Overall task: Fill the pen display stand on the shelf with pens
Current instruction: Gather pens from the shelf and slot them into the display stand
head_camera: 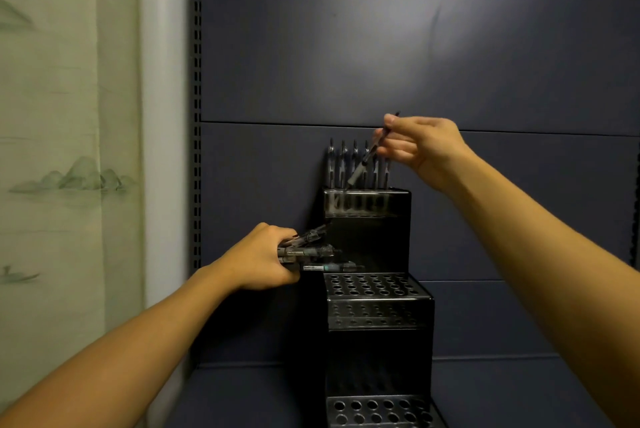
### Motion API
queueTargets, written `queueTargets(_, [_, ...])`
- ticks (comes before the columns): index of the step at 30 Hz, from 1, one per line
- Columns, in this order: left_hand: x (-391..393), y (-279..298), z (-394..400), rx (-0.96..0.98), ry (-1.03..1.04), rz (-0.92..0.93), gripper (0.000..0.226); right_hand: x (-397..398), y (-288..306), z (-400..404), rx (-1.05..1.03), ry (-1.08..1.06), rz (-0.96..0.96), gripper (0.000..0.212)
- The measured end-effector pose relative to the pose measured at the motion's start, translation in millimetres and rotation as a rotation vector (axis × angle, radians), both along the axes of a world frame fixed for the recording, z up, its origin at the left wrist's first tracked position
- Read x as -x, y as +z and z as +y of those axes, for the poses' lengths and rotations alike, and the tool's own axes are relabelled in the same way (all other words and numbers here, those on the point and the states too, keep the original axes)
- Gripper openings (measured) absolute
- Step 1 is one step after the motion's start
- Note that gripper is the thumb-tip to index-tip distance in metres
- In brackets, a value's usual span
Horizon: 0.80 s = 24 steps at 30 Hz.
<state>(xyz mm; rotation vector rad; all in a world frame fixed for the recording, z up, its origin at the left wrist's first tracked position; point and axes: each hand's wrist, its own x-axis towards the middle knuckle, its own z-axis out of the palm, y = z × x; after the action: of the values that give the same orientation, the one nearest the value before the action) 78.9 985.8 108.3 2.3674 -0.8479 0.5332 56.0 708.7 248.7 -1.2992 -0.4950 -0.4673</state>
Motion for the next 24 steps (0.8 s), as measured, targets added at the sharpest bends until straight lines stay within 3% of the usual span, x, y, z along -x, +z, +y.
queueTargets(10, [-4,2,-1,-0.018,-0.016,-0.027,0.021,-36,26,24,0.284,-0.391,-0.055,0.022])
queueTargets(24, [-3,0,5,-0.066,0.006,-0.025,0.02,-49,6,37,0.568,-0.423,-0.08,0.025])
